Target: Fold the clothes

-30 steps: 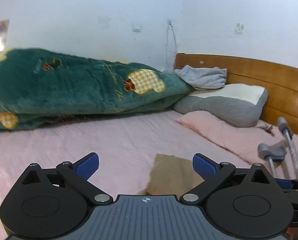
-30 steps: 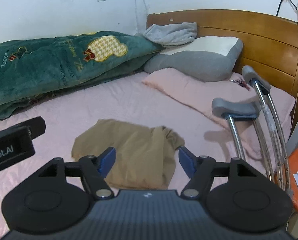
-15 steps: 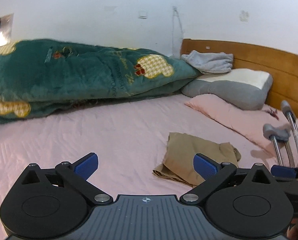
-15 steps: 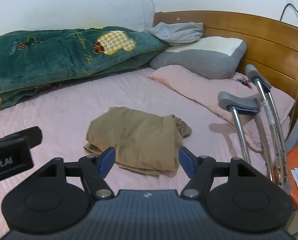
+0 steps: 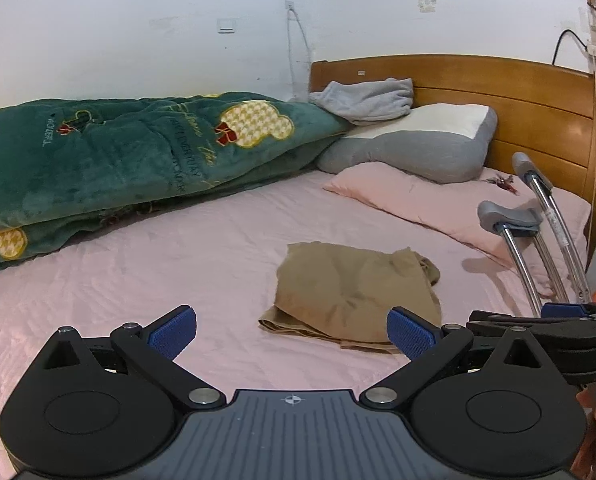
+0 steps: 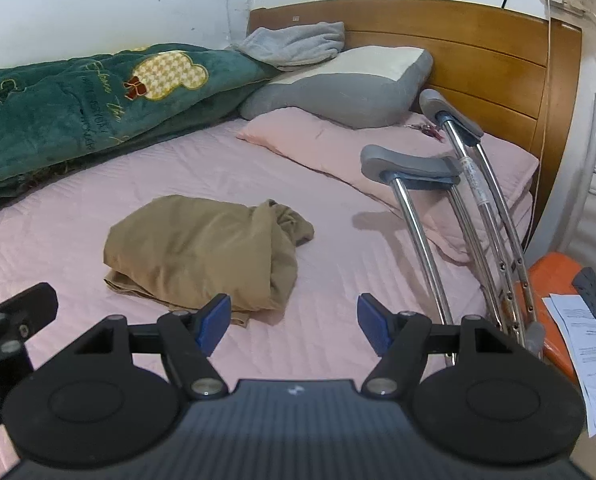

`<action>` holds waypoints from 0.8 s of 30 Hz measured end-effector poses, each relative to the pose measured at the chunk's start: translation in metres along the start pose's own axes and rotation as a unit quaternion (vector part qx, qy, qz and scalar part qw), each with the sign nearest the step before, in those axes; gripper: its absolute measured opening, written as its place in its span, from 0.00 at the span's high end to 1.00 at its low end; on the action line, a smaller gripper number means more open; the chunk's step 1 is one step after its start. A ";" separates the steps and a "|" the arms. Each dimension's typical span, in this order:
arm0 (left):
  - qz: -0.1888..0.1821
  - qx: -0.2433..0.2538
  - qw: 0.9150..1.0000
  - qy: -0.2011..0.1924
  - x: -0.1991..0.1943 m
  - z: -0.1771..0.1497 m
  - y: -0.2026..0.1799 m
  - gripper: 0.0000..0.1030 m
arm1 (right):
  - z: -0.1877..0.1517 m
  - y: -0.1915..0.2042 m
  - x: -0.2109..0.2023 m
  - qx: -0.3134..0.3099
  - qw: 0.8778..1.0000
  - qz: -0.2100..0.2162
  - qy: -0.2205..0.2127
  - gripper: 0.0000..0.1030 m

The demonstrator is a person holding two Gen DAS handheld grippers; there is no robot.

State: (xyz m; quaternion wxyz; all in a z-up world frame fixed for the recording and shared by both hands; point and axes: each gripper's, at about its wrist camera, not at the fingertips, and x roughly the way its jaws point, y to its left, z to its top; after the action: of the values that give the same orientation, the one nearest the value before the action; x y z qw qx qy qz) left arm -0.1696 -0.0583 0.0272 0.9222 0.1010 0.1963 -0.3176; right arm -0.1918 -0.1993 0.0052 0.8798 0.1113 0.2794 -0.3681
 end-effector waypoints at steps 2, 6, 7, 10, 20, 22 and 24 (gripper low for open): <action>-0.001 -0.001 1.000 0.001 -0.002 0.000 0.000 0.01 | 0.000 -0.002 0.000 0.002 1.000 -0.001 0.000 0.32; -0.005 -0.010 1.000 0.010 -0.003 -0.001 0.002 0.01 | -0.002 -0.005 0.001 0.002 1.000 0.000 0.006 0.32; -0.008 -0.013 1.000 0.018 -0.002 0.000 0.003 0.01 | -0.003 -0.005 0.001 0.001 1.000 0.001 0.008 0.32; -0.007 -0.030 0.999 0.023 0.001 0.000 0.006 0.01 | -0.004 -0.004 0.002 -0.004 1.000 0.003 0.013 0.32; -0.017 -0.016 1.000 -0.001 0.000 0.000 0.002 0.00 | -0.004 -0.005 0.006 -0.012 1.000 0.006 0.020 0.32; -0.015 -0.012 1.000 0.002 0.001 0.000 -0.001 0.00 | -0.004 -0.005 0.006 -0.013 1.000 0.006 0.020 0.32; -0.015 -0.009 1.000 0.002 0.001 0.000 -0.003 0.00 | -0.004 -0.004 0.006 -0.014 1.000 0.004 0.021 0.32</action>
State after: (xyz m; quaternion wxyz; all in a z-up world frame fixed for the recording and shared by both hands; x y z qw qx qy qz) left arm -0.1703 -0.0611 0.0265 0.9177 0.0908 0.2028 -0.3293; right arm -0.1932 -0.2039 -0.0014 0.8768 0.1078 0.3020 -0.3584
